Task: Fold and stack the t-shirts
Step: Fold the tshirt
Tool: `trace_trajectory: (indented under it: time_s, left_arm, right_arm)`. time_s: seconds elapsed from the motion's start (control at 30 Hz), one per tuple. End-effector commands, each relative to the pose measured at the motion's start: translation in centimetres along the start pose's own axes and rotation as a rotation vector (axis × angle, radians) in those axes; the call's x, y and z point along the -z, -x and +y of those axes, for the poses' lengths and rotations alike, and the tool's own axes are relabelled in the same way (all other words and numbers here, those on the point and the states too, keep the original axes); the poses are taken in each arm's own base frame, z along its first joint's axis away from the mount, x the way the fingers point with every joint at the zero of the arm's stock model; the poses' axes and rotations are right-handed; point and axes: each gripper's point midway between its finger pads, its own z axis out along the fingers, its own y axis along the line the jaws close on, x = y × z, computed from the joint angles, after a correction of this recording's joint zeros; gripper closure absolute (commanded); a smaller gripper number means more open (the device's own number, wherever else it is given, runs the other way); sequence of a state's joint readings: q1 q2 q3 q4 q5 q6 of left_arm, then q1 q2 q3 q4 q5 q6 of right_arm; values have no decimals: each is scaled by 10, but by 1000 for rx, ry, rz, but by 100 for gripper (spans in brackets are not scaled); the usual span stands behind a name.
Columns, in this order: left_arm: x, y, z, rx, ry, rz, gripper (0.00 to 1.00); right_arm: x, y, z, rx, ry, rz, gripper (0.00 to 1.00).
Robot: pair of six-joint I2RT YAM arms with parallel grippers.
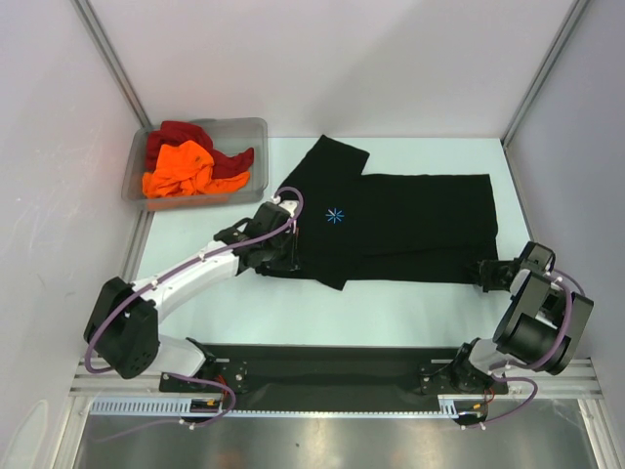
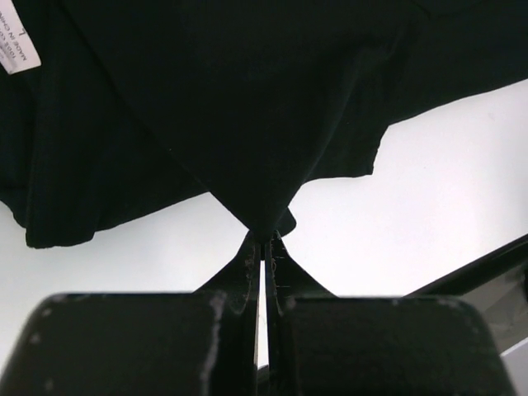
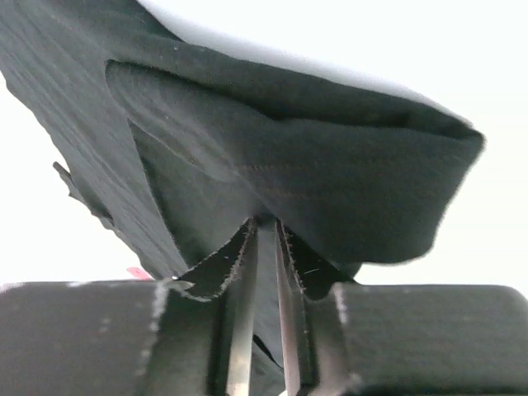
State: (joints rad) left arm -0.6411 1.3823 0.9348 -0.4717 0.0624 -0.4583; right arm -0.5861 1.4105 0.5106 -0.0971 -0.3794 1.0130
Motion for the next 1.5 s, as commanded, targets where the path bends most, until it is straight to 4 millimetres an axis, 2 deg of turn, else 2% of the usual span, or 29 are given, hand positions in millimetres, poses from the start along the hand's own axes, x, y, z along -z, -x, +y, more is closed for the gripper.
trace_trajectory:
  time_s: [0.0,0.37,0.53,0.77,1.1,1.47]
  left_arm:
    - [0,10,-14,-52,-59,-10,100]
    - [2,16,-16,-63,-66,-29,100]
    - [-2,9,-12,-57,-59,-17,100]
    - [1,13,-9,-52,-57,-24,100]
    - [0,16,-7,-49,-56,-28,100]
    - [-3,16,-6,-38,-64,-23,100]
  right_arm:
    - [-7,3,7,-10,35,-17,83]
    - [15,17,49,58,85,-15,79]
    - [6,25,43,27,54,-14,78]
    - [-5,25,33,32,7,-25,69]
    - [-7,34,16,23,-97,-80,64]
    - [-22,46,18,75,-170,-92,61]
